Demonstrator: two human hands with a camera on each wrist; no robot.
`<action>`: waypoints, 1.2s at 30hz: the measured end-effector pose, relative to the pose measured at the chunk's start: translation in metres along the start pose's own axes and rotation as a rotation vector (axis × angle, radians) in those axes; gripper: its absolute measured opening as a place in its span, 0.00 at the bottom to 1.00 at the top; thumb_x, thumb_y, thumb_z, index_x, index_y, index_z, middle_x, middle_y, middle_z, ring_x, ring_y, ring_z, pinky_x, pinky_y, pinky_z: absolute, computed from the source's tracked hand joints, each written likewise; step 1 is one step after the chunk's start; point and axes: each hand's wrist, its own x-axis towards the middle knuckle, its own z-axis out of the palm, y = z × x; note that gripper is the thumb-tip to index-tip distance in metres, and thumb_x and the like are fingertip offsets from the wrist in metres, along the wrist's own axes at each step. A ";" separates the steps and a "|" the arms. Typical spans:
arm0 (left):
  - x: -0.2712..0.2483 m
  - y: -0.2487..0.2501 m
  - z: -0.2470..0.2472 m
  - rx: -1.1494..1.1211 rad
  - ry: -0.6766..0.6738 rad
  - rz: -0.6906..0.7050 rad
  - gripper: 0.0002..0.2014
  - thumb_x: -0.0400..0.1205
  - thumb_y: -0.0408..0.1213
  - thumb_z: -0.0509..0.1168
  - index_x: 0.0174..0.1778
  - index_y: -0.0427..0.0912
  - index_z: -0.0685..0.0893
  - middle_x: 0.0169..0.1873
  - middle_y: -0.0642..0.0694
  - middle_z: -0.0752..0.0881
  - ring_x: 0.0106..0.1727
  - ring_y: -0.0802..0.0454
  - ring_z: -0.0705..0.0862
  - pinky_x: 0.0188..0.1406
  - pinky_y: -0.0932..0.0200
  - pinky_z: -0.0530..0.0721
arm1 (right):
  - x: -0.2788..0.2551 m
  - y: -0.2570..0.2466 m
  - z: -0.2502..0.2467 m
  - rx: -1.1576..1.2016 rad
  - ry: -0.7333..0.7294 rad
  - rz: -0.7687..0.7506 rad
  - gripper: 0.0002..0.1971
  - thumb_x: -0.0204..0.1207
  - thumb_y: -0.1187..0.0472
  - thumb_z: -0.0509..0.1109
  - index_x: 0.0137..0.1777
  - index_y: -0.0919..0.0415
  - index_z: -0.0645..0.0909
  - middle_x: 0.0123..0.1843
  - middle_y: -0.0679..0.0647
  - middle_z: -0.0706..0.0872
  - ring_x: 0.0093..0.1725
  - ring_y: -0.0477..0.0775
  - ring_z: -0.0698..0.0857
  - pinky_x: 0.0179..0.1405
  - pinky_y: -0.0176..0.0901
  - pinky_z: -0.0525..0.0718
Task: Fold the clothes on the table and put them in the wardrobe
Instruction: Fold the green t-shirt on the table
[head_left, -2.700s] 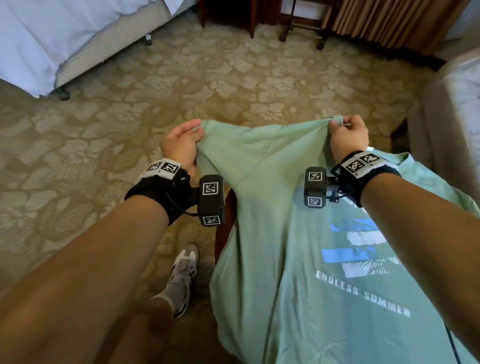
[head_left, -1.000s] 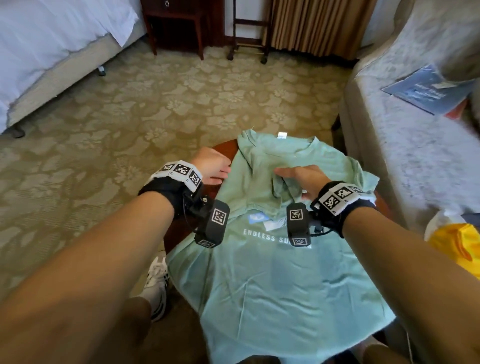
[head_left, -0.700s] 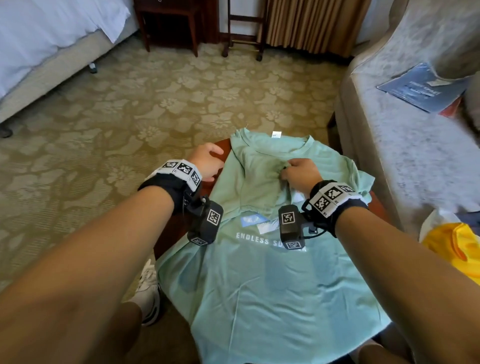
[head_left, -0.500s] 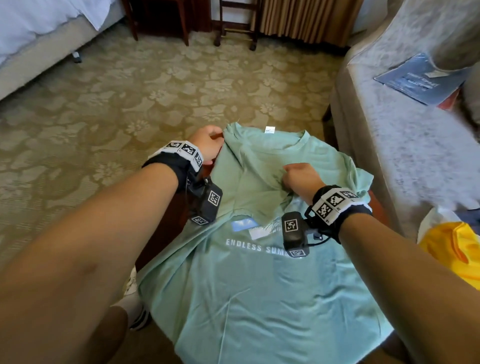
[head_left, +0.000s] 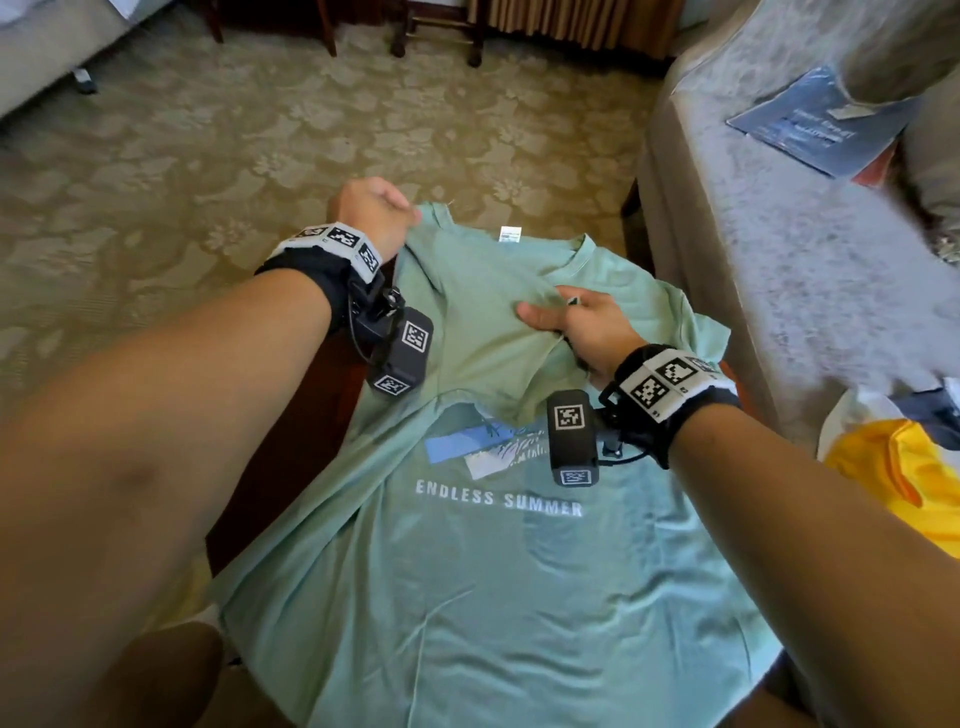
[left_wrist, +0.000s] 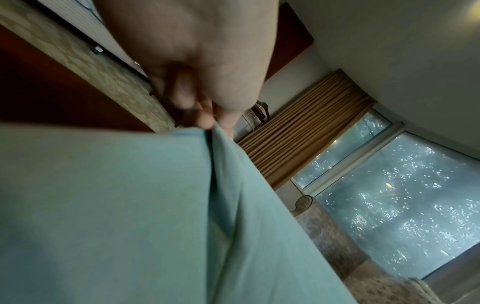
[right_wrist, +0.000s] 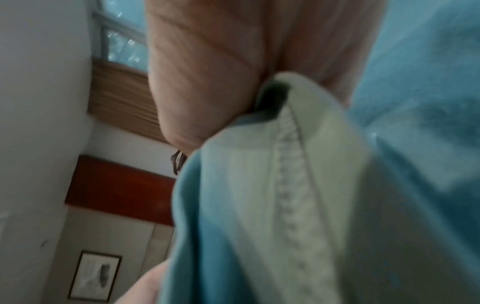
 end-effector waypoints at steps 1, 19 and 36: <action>0.002 0.000 -0.002 -0.044 0.000 -0.029 0.09 0.79 0.33 0.72 0.34 0.47 0.83 0.40 0.43 0.89 0.27 0.58 0.87 0.28 0.62 0.85 | 0.001 0.002 -0.001 -0.013 0.053 -0.025 0.19 0.68 0.60 0.84 0.59 0.58 0.86 0.57 0.58 0.90 0.55 0.60 0.91 0.57 0.53 0.89; -0.177 -0.037 -0.098 -0.057 -0.423 -0.324 0.03 0.84 0.32 0.64 0.51 0.38 0.83 0.46 0.39 0.87 0.38 0.49 0.86 0.40 0.57 0.85 | -0.113 0.016 0.029 -0.405 0.118 -0.161 0.29 0.74 0.57 0.77 0.76 0.51 0.75 0.78 0.57 0.73 0.74 0.58 0.76 0.74 0.52 0.76; -0.288 -0.074 -0.158 0.494 -0.495 -0.182 0.15 0.69 0.38 0.80 0.34 0.38 0.79 0.34 0.43 0.79 0.39 0.44 0.80 0.36 0.57 0.76 | -0.211 0.042 0.083 -0.657 -0.307 0.006 0.23 0.82 0.61 0.68 0.77 0.58 0.75 0.76 0.56 0.77 0.75 0.57 0.76 0.78 0.48 0.72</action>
